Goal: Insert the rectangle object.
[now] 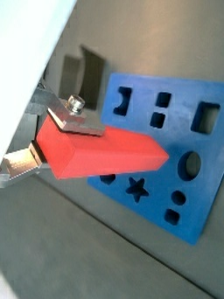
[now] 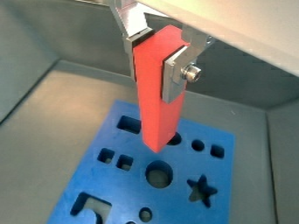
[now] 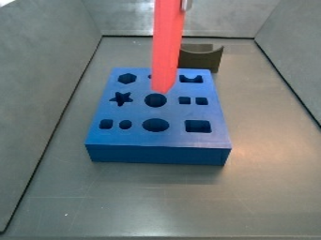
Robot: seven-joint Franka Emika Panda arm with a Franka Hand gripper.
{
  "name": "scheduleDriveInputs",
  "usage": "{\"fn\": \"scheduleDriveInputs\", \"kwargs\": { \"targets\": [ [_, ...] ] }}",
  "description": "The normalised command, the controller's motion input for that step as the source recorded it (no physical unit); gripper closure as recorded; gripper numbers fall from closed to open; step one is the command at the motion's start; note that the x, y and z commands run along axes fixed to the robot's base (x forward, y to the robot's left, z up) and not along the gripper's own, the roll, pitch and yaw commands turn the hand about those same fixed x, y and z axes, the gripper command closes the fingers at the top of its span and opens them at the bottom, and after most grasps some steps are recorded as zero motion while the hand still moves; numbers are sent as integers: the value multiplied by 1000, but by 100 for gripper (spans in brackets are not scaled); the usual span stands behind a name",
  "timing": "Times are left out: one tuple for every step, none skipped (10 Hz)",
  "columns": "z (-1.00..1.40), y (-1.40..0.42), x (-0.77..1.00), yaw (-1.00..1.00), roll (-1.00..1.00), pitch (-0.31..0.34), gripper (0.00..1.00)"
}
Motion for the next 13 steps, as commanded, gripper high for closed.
{"fn": "scheduleDriveInputs", "kwargs": {
  "targets": [
    [-289, 0, 0, -1000, 0, 0, 100],
    [-277, 0, 77, -1000, 0, 0, 100],
    [-240, -34, 317, -800, 0, 0, 100],
    [-209, -83, 511, -611, 0, 0, 100],
    [-154, -203, 677, -414, 0, 0, 100],
    [-114, -363, 789, -249, 0, 0, 100],
    [-100, -429, 803, -206, 0, 0, 100],
    [-91, -440, 734, -266, 16, 0, 100],
    [-83, -369, 400, -589, 26, 0, 100],
    [-111, -289, 60, -897, 41, -4, 100],
    [-137, -183, 40, -940, 77, -4, 100],
    [-140, -137, 31, -963, 87, -4, 100],
    [-134, -134, 34, -963, 86, -4, 100]
  ]
}}
